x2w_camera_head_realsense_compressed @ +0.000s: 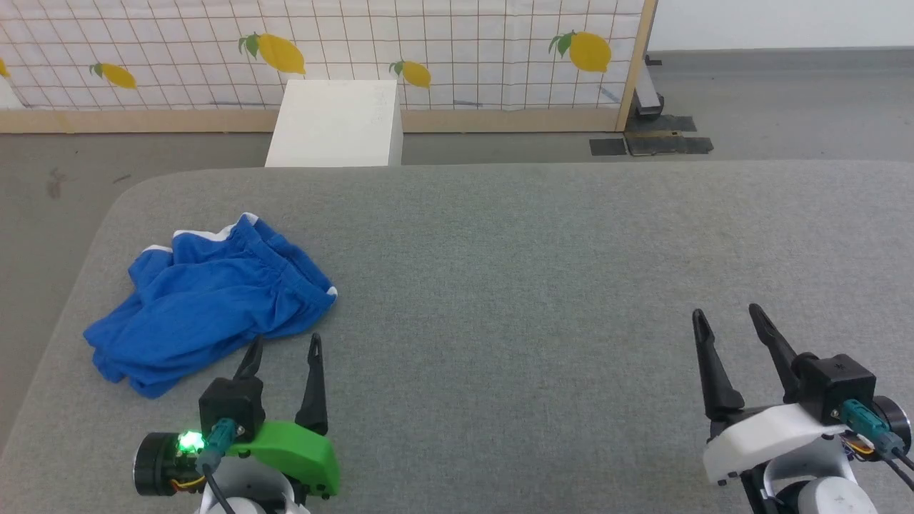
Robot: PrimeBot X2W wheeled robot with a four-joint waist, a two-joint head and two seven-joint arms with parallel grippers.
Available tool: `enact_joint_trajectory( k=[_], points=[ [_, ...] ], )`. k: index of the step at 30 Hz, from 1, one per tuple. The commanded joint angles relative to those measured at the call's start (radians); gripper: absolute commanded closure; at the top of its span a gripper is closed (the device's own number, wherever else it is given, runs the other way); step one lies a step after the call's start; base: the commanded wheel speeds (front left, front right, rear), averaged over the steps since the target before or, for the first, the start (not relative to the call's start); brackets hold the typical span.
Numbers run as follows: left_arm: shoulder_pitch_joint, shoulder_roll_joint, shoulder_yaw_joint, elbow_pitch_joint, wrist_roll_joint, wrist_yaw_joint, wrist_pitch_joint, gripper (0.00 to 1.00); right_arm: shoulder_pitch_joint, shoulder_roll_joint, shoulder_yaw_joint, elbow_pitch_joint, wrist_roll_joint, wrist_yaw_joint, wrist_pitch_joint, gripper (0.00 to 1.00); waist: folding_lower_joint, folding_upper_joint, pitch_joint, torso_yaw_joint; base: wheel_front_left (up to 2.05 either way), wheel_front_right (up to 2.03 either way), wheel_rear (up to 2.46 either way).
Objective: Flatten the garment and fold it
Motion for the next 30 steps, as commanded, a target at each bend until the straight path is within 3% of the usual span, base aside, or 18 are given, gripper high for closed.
enact_joint_trajectory(
  k=[1, 22, 30],
  points=[
    [-0.008, -0.001, -0.004, 0.006, -0.014, 0.005, -0.012, 0.0, 0.021, 0.001, -0.003, 0.006, 0.01, -0.001, -0.012, 0.0, 0.0, -0.0001, 0.0, 0.0, 0.0, 0.0, 0.0],
    [-0.015, -0.002, -0.026, 0.037, -0.033, 0.009, -0.055, 0.0, 0.03, 0.002, -0.017, 0.032, 0.035, -0.001, -0.055, 0.0, 0.0, -0.0001, 0.008, 0.001, 0.0, 0.0, 0.0],
    [-0.02, -0.002, -0.029, 0.057, -0.037, 0.008, -0.073, 0.0, 0.031, 0.002, -0.013, 0.047, 0.034, -0.001, -0.074, 0.0, 0.0, -0.0001, 0.007, 0.031, 0.0, 0.0, 0.0]
  ],
)
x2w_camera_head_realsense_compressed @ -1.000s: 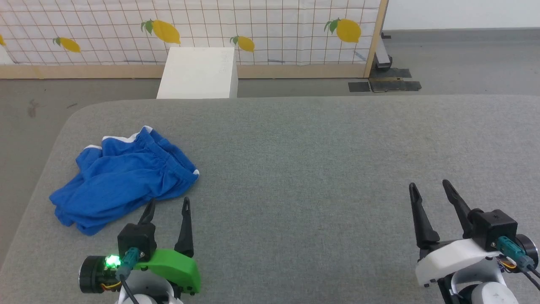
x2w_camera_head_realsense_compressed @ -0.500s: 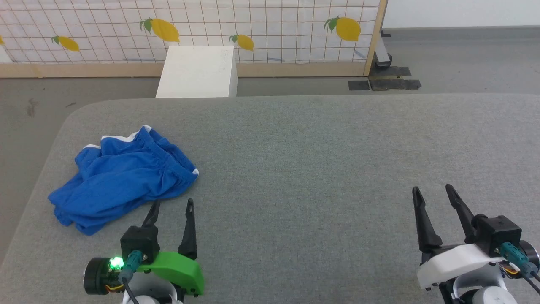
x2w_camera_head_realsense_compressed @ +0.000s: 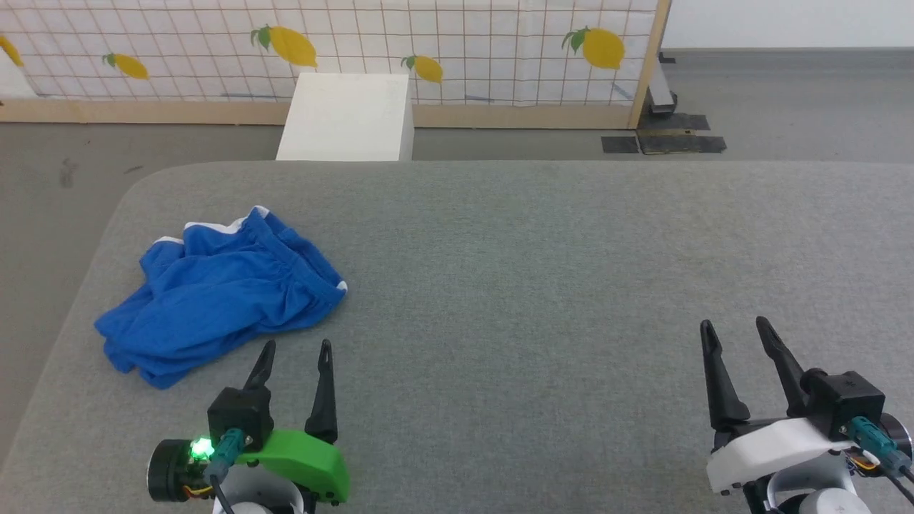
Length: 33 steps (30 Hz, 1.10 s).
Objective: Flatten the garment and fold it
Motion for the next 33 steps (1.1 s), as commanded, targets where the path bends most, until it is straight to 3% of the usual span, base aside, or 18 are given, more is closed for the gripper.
enact_joint_trajectory(
  k=[1, 9, 33],
  points=[
    [-0.016, -0.002, -0.001, 0.006, -0.002, 0.004, -0.013, 0.0, 0.015, 0.002, 0.001, 0.006, 0.005, -0.001, -0.011, 0.0, 0.0, -0.0001, -0.002, 0.011, 0.0, 0.0, 0.0],
    [-0.009, -0.002, 0.009, 0.016, -0.008, 0.008, -0.03, 0.0, 0.02, 0.002, 0.013, 0.022, 0.005, -0.001, -0.028, 0.0, 0.0, -0.0001, -0.009, 0.075, 0.0, 0.0, 0.0],
    [0.009, 0.002, 0.026, 0.053, -0.018, 0.009, -0.079, 0.0, 0.016, 0.003, 0.078, 0.088, 0.039, -0.001, -0.078, 0.0, 0.0, -0.0001, -0.011, 0.357, 0.0, 0.0, 0.0]
  ],
)
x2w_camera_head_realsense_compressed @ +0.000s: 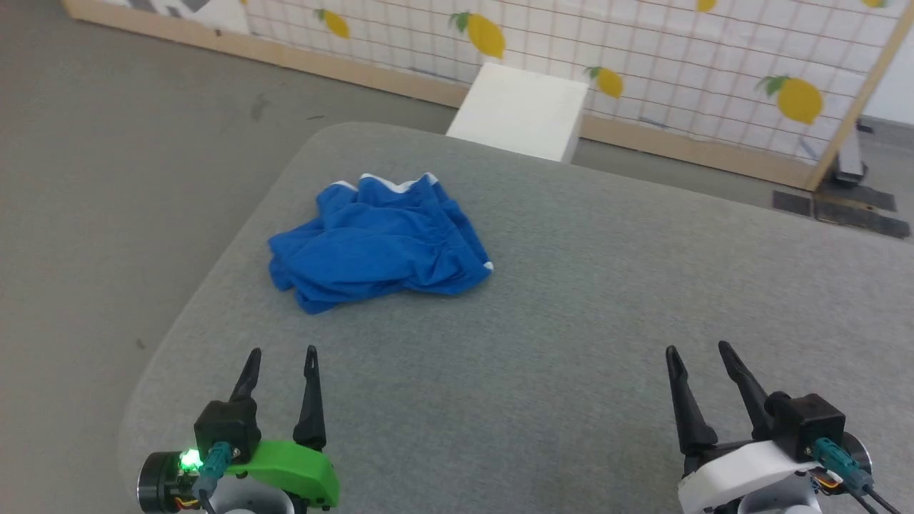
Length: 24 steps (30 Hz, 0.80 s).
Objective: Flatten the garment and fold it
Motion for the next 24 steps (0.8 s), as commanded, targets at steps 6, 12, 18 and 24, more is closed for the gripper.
enact_joint_trajectory(
  k=[6, 12, 18, 24],
  points=[
    [0.009, 0.001, 0.002, 0.014, -0.015, 0.005, -0.021, 0.0, 0.004, 0.002, 0.008, 0.018, 0.015, -0.001, -0.023, 0.0, 0.0, 0.0, 0.009, 0.109, 0.0, 0.0, 0.0],
    [0.011, 0.0, -0.001, 0.02, -0.021, 0.006, -0.03, 0.0, 0.002, 0.002, 0.014, 0.029, 0.021, -0.001, -0.032, 0.0, 0.0, 0.0, 0.011, 0.169, 0.0, 0.0, 0.0],
    [0.016, 0.0, 0.002, 0.021, -0.024, 0.008, -0.03, 0.0, 0.002, 0.002, 0.016, 0.032, 0.023, -0.001, -0.032, 0.0, 0.0, 0.0, 0.012, 0.182, 0.0, 0.0, 0.0],
    [0.01, -0.001, 0.002, 0.025, -0.037, 0.005, -0.03, 0.0, -0.005, 0.002, 0.025, 0.031, 0.021, -0.001, -0.032, 0.0, 0.0, 0.0, 0.021, 0.171, 0.0, 0.0, 0.0]
  ],
)
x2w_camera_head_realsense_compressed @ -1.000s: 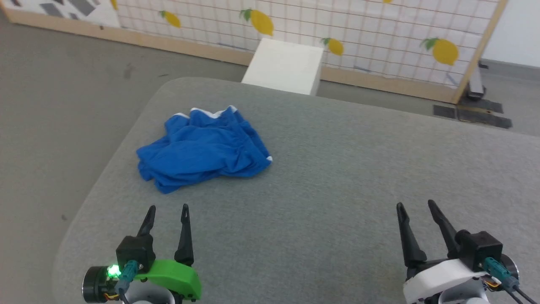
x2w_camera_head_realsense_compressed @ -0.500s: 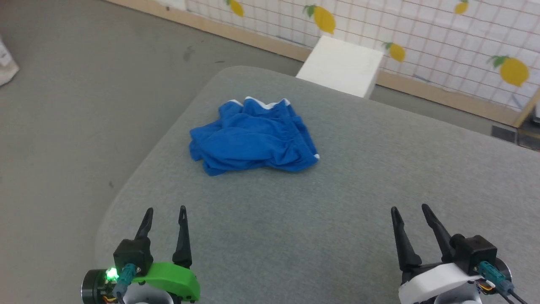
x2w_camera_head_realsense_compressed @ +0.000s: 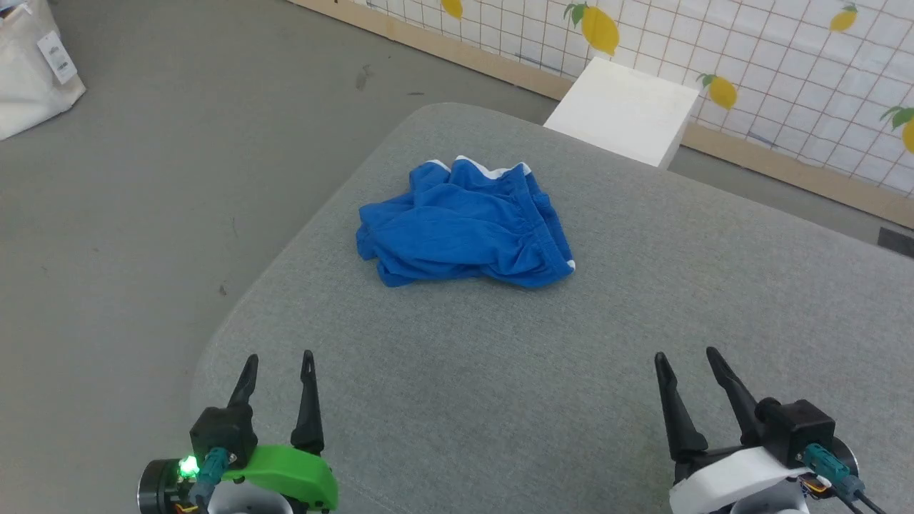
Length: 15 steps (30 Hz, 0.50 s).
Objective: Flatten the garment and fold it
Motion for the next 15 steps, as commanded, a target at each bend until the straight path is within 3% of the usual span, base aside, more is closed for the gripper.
enact_joint_trajectory(
  k=[1, 10, 15],
  points=[
    [0.002, -0.002, -0.004, 0.006, -0.017, 0.001, -0.005, 0.0, -0.006, 0.001, 0.0, 0.001, 0.002, -0.001, -0.006, 0.0, 0.0, 0.0, 0.007, -0.007, 0.0, 0.0, 0.0],
    [-0.222, 0.001, -0.014, 0.113, -0.072, -0.044, 0.005, 0.0, -0.028, 0.001, 0.0, -0.014, -0.034, -0.001, 0.005, 0.0, 0.0, 0.0, 0.057, -0.057, 0.0, 0.0, 0.0],
    [-0.417, 0.019, 0.01, 0.246, -0.12, -0.064, 0.078, 0.0, -0.057, 0.001, -0.004, -0.046, -0.062, -0.001, 0.027, 0.0, 0.0, 0.0, 0.115, -0.126, 0.0, 0.0, 0.0]
  ],
)
